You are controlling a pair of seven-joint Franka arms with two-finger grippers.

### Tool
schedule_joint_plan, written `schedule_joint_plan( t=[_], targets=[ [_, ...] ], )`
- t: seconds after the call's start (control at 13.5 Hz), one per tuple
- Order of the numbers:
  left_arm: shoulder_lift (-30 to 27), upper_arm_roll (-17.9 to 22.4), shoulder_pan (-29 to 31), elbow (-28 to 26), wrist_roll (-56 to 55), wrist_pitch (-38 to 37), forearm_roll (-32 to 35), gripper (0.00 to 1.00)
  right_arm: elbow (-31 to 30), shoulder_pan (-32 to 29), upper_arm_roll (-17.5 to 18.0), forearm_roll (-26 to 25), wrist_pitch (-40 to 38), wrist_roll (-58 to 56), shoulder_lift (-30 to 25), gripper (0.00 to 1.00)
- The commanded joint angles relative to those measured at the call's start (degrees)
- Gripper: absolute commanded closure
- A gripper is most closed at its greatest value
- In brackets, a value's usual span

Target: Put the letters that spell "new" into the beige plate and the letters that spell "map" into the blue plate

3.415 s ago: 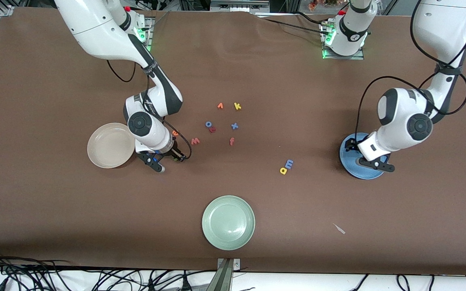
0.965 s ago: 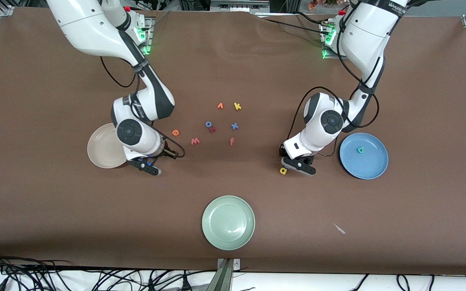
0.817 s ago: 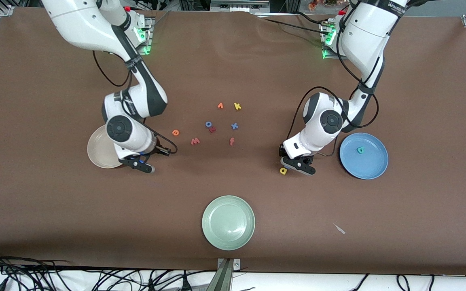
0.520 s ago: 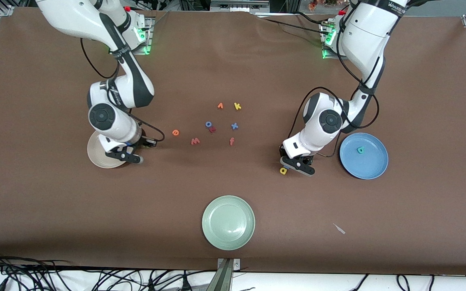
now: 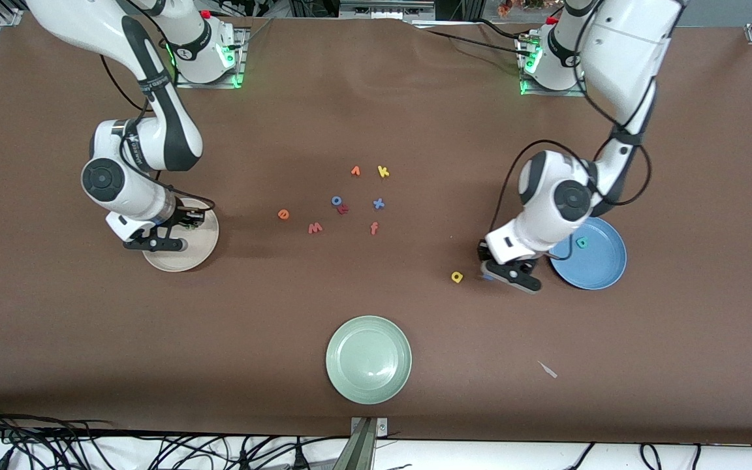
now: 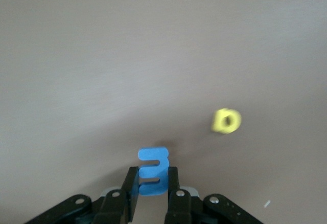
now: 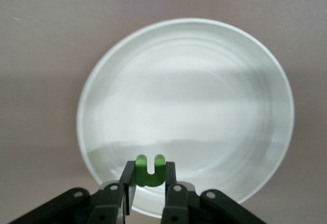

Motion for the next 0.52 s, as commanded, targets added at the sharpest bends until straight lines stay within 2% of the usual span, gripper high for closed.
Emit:
schedule_joint_plan(
  t=[0.0, 0.22, 0.37, 0.45],
  targets=[
    [-6.49, -0.68, 8.81, -5.18, 9.92, -4.86, 1.49, 0.81, -0.68, 0.11, 0.13, 1.02, 1.05, -1.34, -0.01, 0.0],
    [-8.95, -0.59, 14.98, -9.13, 19.08, -5.75, 1.49, 0.81, 1.34, 0.64, 1.44, 1.02, -2.36, 1.81, -0.45, 0.0],
    [-9.13, -0.59, 16.4, -10.89, 19.9, -5.84, 1.49, 0.79, 2.05, 0.64, 4.24, 1.02, -2.64, 8.3, -0.45, 0.0],
    [-9.05, -0.59, 16.4, -11.07, 19.46, -5.84, 1.49, 0.61, 2.13, 0.64, 5.74, 1.02, -2.38, 10.85, -0.45, 0.0]
  ],
)
